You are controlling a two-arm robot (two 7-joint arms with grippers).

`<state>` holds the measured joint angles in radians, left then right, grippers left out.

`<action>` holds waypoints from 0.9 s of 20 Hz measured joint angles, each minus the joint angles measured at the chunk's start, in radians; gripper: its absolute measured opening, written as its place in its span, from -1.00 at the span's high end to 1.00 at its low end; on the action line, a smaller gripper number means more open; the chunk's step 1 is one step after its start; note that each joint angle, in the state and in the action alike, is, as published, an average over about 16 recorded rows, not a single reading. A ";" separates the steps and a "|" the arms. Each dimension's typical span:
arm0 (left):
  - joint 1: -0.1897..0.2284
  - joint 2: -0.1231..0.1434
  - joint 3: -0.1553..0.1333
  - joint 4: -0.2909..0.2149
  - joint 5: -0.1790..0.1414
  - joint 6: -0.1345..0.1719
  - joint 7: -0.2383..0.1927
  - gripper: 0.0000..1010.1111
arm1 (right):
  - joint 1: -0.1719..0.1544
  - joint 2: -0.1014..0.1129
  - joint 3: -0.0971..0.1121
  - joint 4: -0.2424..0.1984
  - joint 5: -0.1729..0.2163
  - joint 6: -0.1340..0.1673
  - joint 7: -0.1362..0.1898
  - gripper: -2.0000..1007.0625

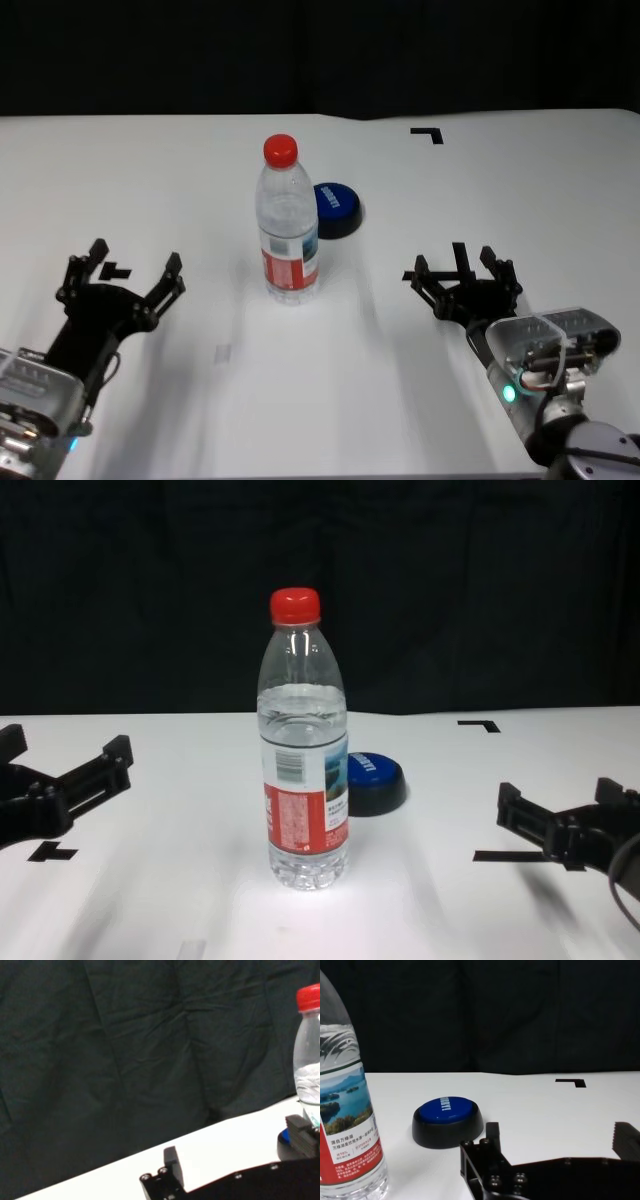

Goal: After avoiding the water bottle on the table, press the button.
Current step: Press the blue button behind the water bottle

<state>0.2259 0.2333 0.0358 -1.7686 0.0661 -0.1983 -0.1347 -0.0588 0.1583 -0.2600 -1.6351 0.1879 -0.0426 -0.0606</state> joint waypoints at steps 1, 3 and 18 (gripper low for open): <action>0.004 -0.003 -0.002 -0.002 0.002 0.000 0.002 -0.99 | 0.000 0.000 0.000 0.000 0.000 0.000 0.000 -0.99; 0.010 -0.008 -0.005 -0.005 0.005 0.000 0.005 -0.99 | 0.000 0.000 0.000 0.000 0.000 0.000 0.000 -0.99; 0.028 -0.037 -0.012 0.004 0.016 -0.006 0.014 -0.99 | 0.000 0.000 0.000 0.000 0.000 0.000 0.000 -0.99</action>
<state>0.2541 0.1962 0.0235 -1.7647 0.0823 -0.2045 -0.1210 -0.0587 0.1583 -0.2600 -1.6351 0.1879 -0.0426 -0.0606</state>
